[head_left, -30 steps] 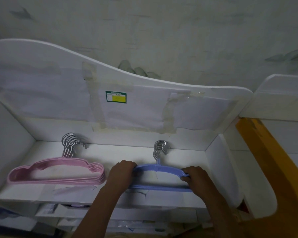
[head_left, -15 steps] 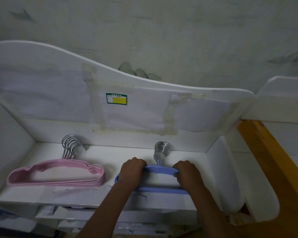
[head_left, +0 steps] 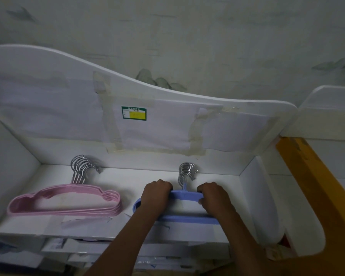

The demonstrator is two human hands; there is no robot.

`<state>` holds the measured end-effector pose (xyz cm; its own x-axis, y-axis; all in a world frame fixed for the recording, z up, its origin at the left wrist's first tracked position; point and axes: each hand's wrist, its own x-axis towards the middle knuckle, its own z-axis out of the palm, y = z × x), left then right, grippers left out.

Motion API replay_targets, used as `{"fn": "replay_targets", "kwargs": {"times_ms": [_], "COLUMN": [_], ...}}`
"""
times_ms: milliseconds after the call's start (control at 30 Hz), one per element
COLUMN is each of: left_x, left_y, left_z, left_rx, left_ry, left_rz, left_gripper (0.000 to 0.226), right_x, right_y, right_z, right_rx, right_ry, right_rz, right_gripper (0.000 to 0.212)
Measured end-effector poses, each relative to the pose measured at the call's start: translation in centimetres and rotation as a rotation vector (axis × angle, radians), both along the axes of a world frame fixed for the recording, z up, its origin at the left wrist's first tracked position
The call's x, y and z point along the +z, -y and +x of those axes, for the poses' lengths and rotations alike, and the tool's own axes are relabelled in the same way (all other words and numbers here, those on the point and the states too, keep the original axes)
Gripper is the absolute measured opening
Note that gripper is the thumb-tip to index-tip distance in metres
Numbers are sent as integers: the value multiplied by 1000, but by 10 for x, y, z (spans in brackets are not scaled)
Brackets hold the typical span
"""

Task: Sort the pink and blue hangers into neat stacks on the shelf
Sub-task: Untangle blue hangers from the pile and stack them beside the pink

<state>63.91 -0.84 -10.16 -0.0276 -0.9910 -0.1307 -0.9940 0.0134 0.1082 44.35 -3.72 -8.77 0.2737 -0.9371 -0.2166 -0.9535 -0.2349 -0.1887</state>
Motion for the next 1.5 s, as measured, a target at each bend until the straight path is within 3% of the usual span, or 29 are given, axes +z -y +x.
{"fn": "replay_targets", "kwargs": {"times_ms": [267, 400, 500, 633, 933, 1200, 1500], "left_x": [5, 5, 4, -5, 4, -5, -4], "left_y": [-2, -10, -22, -48, -50, -55, -52], "left_z": [1, 11, 32, 57, 42, 54, 52], "left_rx": [24, 49, 101, 244, 389, 307, 303], "left_ry": [-24, -75, -135, -209, -85, -112, -102], "left_rz": [10, 6, 30, 9, 14, 4, -2], "left_gripper": [18, 25, 27, 27, 19, 31, 21], "right_x": [4, 2, 0, -1, 7, 13, 16], "right_y": [0, -12, -24, -43, -48, -43, -40], "right_z": [-1, -14, -41, -67, -49, -59, -60], "right_rx": [-17, -29, -118, -280, -449, -358, -400], "right_ry": [1, 57, 107, 70, -66, -57, -17], "right_rz": [35, 25, 52, 2, -11, 58, 83], "right_gripper": [17, 5, 15, 5, 13, 27, 29]}}
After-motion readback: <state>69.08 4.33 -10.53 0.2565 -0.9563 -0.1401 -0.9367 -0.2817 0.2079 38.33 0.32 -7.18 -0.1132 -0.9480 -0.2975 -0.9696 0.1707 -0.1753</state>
